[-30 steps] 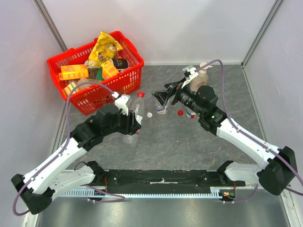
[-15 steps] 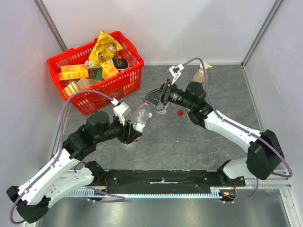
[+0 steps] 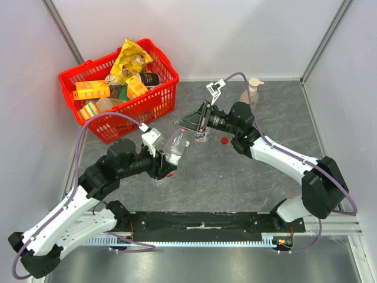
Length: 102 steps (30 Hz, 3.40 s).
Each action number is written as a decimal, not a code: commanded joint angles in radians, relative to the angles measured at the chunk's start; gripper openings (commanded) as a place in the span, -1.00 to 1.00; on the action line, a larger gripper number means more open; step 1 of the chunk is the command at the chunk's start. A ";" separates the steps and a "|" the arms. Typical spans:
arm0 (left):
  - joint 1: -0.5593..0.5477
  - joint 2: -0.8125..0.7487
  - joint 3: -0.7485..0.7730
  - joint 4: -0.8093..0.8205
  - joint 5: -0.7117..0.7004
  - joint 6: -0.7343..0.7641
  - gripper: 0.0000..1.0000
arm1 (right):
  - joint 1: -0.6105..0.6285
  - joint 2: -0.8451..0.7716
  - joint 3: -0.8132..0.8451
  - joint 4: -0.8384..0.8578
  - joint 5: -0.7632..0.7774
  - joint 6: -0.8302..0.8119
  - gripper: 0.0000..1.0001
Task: Unscrew the bottle caps
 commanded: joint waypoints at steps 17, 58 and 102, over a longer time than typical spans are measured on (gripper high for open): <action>0.002 0.027 0.049 -0.001 -0.108 0.023 0.89 | -0.002 -0.125 -0.021 -0.056 0.061 -0.131 -1.00; 0.002 0.092 0.074 0.005 -0.080 0.110 -0.44 | -0.004 -0.220 -0.035 -0.164 0.146 -0.257 0.96; 0.002 0.066 0.048 -0.029 -0.148 0.127 -0.58 | 0.055 -0.045 0.011 -0.071 0.009 -0.206 -1.00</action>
